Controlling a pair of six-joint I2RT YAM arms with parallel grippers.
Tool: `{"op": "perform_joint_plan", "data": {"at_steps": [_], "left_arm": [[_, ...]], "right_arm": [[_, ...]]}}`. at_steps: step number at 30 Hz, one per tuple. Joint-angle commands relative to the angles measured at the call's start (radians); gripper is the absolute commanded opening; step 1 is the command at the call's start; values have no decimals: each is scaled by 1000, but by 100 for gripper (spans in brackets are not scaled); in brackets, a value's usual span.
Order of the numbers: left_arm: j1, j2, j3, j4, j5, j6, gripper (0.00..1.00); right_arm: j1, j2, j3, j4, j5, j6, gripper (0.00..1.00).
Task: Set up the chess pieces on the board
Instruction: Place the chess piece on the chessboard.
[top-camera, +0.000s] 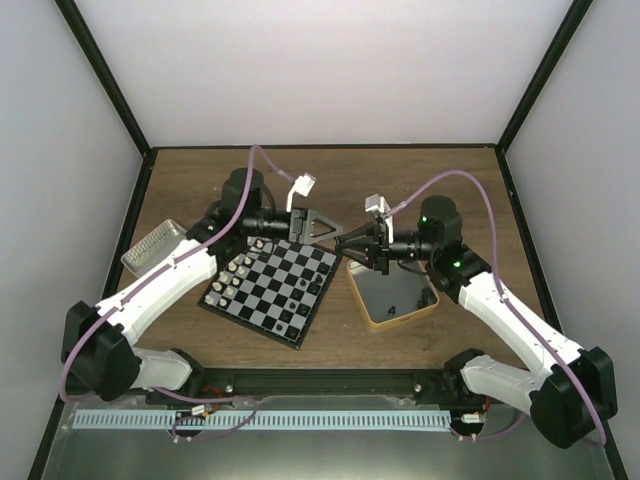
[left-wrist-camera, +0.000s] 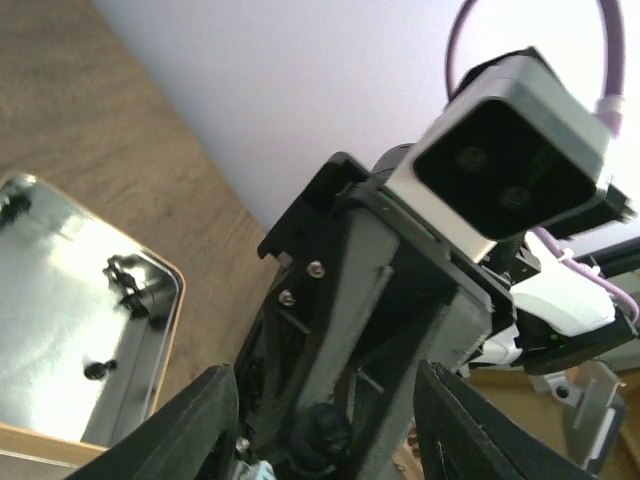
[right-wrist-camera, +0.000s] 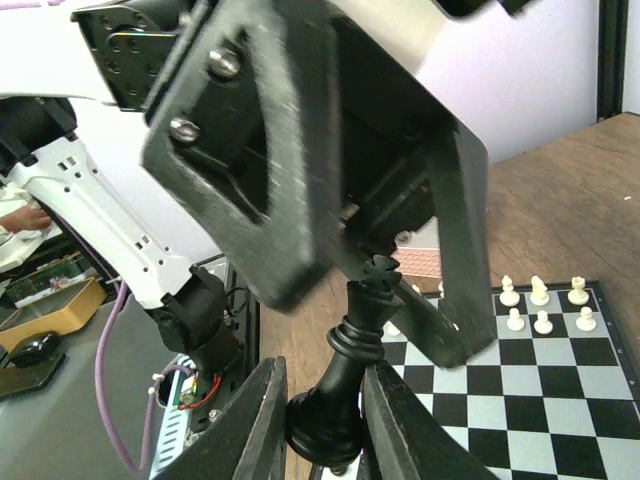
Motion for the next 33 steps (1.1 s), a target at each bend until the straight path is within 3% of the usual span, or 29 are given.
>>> {"op": "perform_joint_plan", "data": {"at_steps": [1, 9, 13, 15, 17, 19, 21, 23, 28, 33], "left_arm": [[5, 23, 20, -21, 70, -16, 47], [5, 16, 12, -22, 93, 7, 23], [6, 13, 9, -49, 95, 35, 6], [6, 9, 7, -72, 93, 65, 4], [6, 0, 3, -91, 78, 90, 4], [6, -12, 3, -128, 33, 125, 4], [6, -27, 7, -192, -57, 185, 4], [6, -49, 2, -265, -193, 264, 4], [-4, -139, -97, -312, -602, 374, 4], [-98, -195, -217, -247, -875, 402, 4]], "right_arm": [[3, -6, 41, -19, -54, -39, 18], [3, 32, 65, -78, -68, -70, 18], [4, 48, 77, -97, -64, -70, 18], [3, 51, 78, -91, -55, -56, 19], [3, 58, 84, -97, -43, -40, 29], [3, 66, 97, -129, -35, -45, 45], [3, 64, 96, -159, -5, -59, 59], [3, 54, 86, -189, 44, -71, 63], [3, -10, 20, -169, 305, 7, 64], [2, -83, -45, -115, 553, 133, 65]]}}
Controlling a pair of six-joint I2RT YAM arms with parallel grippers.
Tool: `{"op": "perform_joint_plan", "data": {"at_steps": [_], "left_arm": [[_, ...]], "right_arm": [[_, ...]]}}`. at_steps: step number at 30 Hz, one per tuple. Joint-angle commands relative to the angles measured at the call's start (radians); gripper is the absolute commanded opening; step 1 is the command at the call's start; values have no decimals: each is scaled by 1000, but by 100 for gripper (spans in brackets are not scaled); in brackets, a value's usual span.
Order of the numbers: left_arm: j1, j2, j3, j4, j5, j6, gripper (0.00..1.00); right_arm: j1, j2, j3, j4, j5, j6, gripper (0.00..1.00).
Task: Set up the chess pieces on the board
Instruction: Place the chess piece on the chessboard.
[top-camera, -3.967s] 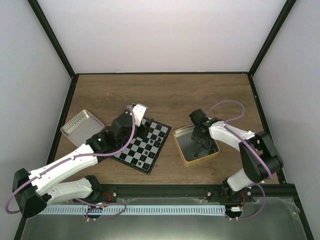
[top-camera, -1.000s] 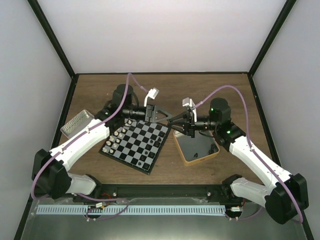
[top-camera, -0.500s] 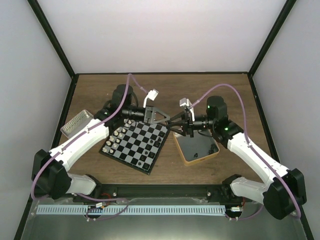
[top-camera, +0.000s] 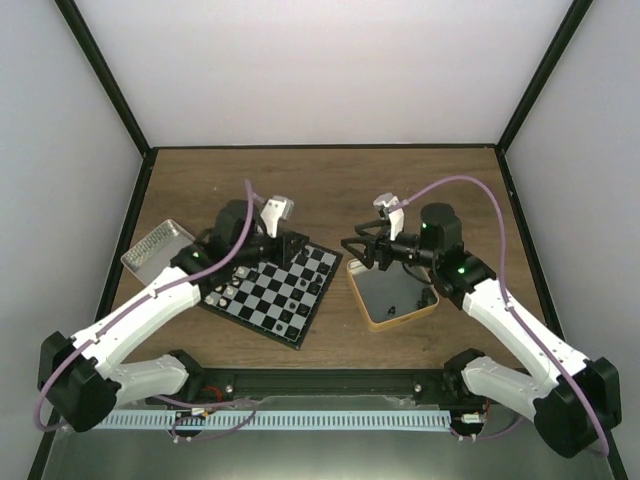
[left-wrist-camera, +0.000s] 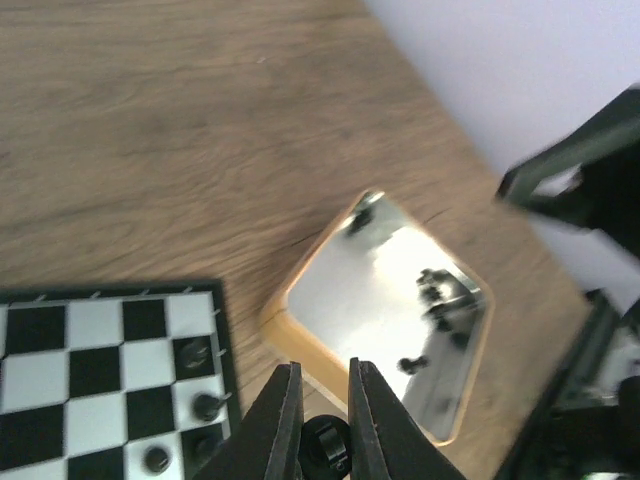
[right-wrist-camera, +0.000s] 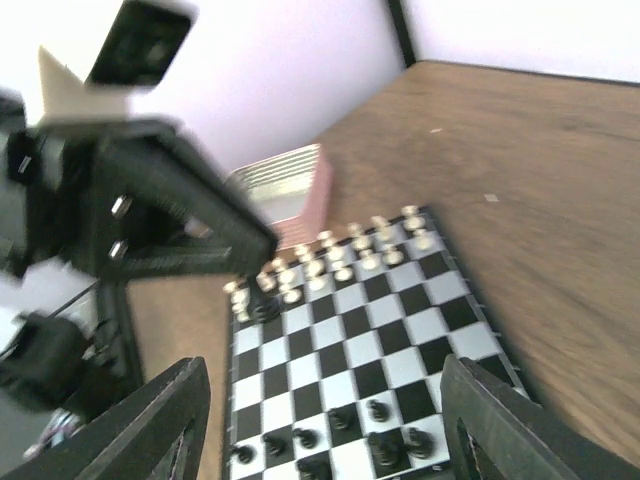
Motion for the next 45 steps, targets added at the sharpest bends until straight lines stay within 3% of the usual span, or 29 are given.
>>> {"op": "perform_joint_plan", "data": {"at_steps": [1, 11, 24, 45], "left_arm": [[-89, -34, -106, 39, -336, 52, 4], [-287, -31, -350, 292, -552, -11, 4], [-378, 91, -477, 472, -607, -10, 4], [-390, 197, -581, 694, -626, -17, 8]], "right_arm": [[-2, -64, -47, 55, 268, 116, 65], [-2, -70, -81, 82, 355, 152, 67], [-2, -56, -98, 88, 365, 163, 67], [-1, -39, -101, 86, 360, 166, 67]]}}
